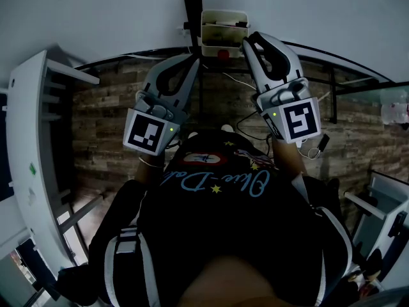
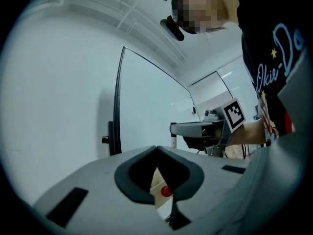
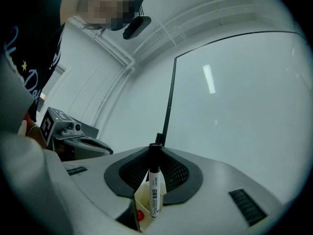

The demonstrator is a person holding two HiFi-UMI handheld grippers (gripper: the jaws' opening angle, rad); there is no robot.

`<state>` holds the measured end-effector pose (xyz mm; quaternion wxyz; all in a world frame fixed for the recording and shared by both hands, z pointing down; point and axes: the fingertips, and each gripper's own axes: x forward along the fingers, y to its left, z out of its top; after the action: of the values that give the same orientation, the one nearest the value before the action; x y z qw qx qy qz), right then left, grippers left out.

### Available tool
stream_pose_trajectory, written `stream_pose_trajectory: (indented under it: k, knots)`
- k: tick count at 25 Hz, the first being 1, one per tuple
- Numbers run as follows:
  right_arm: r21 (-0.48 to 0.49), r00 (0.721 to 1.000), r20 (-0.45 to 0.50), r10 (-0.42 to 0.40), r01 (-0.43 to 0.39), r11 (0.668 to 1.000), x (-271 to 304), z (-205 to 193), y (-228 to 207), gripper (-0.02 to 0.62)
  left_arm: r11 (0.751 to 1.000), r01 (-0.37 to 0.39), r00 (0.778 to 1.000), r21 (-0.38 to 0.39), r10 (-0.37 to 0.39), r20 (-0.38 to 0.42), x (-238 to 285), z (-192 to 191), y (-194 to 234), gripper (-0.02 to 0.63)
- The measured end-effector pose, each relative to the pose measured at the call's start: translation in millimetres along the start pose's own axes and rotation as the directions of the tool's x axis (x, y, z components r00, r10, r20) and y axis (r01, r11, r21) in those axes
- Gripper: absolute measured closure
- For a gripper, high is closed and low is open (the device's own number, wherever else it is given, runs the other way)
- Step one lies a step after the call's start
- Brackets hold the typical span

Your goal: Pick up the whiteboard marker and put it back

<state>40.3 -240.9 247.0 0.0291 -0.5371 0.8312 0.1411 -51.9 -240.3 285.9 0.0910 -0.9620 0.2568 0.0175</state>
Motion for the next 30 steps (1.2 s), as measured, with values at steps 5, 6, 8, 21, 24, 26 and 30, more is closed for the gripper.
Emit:
stream_pose_trajectory:
  k: [5,6,8,21,24,26,30]
  knots:
    - [0.011,1.000,0.006,0.001,-0.002,1.000,-1.4,0.7,-0.4,0.528,1.000,0.003,1.000,0.001,-0.003,0.005,0.2,1.9,-0.9,0.591]
    - [0.010,1.000,0.007,0.000,0.000,1.000,-1.7,0.6,-1.1,0.528,1.000,0.003,1.000,0.002,-0.003,0.005,0.1,2.1,-0.7,0.591]
    - [0.005,1.000,0.011,-0.002,0.002,1.000,-2.1,1.0,-1.5,0.528,1.000,0.003,1.000,0.004,-0.003,0.006,0.2,2.5,-0.6,0.591]
    - [-0.002,1.000,0.003,0.000,0.000,1.000,-3.4,1.4,-0.6,0.528,1.000,0.000,1.000,0.003,0.000,0.001,0.1,1.0,-2.3,0.591]
    - [0.015,1.000,0.001,0.001,-0.001,1.000,-3.8,2.7,0.6,0.528,1.000,0.001,1.000,0.003,-0.001,0.001,-0.3,1.1,-2.7,0.591]
    - [0.022,1.000,0.016,-0.001,0.000,1.000,-4.6,5.0,-0.8,0.528,1.000,0.001,1.000,0.002,-0.001,0.002,-0.3,1.5,-3.0,0.591]
    - [0.021,1.000,0.028,0.000,-0.001,1.000,-4.7,7.5,-1.0,0.528,1.000,-0.004,1.000,0.002,0.004,-0.001,-0.8,1.2,-2.8,0.591]
